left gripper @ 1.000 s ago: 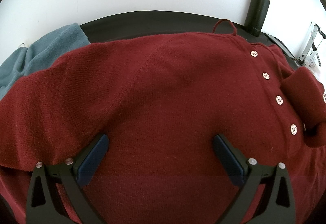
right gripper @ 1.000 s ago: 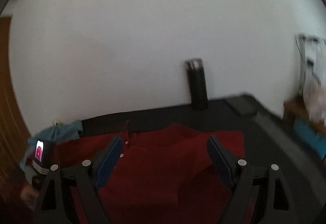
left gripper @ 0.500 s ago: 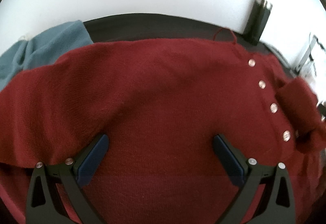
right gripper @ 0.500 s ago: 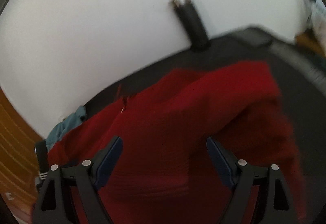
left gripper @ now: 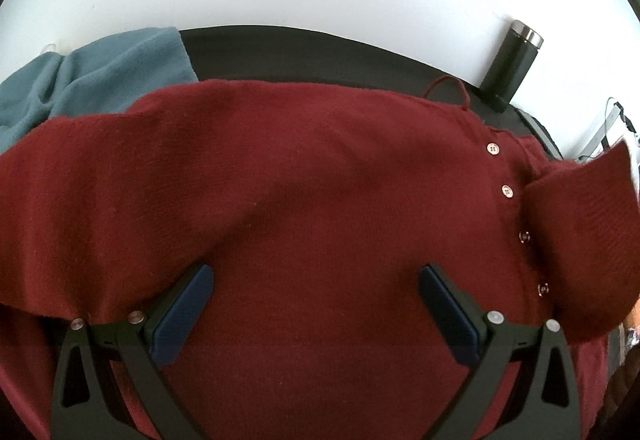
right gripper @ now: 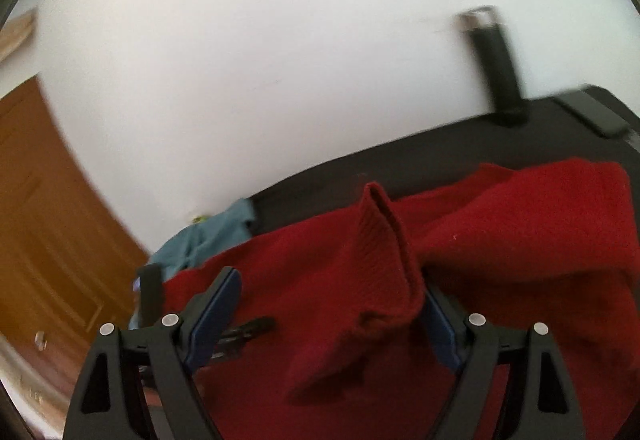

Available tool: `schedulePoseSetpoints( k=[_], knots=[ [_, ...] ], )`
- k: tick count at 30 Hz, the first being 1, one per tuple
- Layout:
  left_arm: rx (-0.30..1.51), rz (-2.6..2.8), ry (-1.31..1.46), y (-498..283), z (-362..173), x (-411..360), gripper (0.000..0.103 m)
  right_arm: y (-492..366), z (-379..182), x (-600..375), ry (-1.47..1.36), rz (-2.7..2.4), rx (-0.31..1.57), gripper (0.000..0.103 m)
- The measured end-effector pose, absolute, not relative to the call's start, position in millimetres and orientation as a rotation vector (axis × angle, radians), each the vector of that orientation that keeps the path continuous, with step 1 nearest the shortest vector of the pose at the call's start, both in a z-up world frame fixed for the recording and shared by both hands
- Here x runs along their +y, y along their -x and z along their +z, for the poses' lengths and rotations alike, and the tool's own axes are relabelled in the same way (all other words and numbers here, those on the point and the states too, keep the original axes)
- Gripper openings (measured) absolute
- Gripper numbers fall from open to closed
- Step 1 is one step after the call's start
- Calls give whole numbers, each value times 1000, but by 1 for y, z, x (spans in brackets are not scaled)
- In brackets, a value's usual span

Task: Fold clothes
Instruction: 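Lower the sleeve onto the cardigan front and open the right gripper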

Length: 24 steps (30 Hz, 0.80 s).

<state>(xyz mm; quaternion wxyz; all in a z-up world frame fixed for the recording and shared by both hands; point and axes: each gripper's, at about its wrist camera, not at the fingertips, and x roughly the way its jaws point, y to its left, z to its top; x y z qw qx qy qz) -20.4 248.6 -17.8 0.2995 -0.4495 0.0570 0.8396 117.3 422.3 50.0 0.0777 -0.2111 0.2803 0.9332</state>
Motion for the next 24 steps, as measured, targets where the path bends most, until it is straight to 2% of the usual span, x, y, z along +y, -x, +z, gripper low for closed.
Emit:
schedulePoseSetpoints(
  k=[5, 9, 18, 21, 24],
  knots=[
    [151, 2228, 1197, 20, -17, 248, 103, -109, 58, 396, 683, 3010, 846, 86],
    [88, 2207, 1208, 23, -15, 244, 103, -122, 60, 404, 630, 2926, 787, 86],
    [-50, 2149, 1240, 31, -11, 232, 103, -163, 45, 421, 735, 2322, 231, 86],
    [-93, 2117, 1255, 34, -9, 228, 103, -180, 36, 436, 793, 2185, 132, 86],
    [-199, 2035, 1290, 39, -7, 220, 103, -192, 26, 445, 819, 2113, 112, 86]
  ],
)
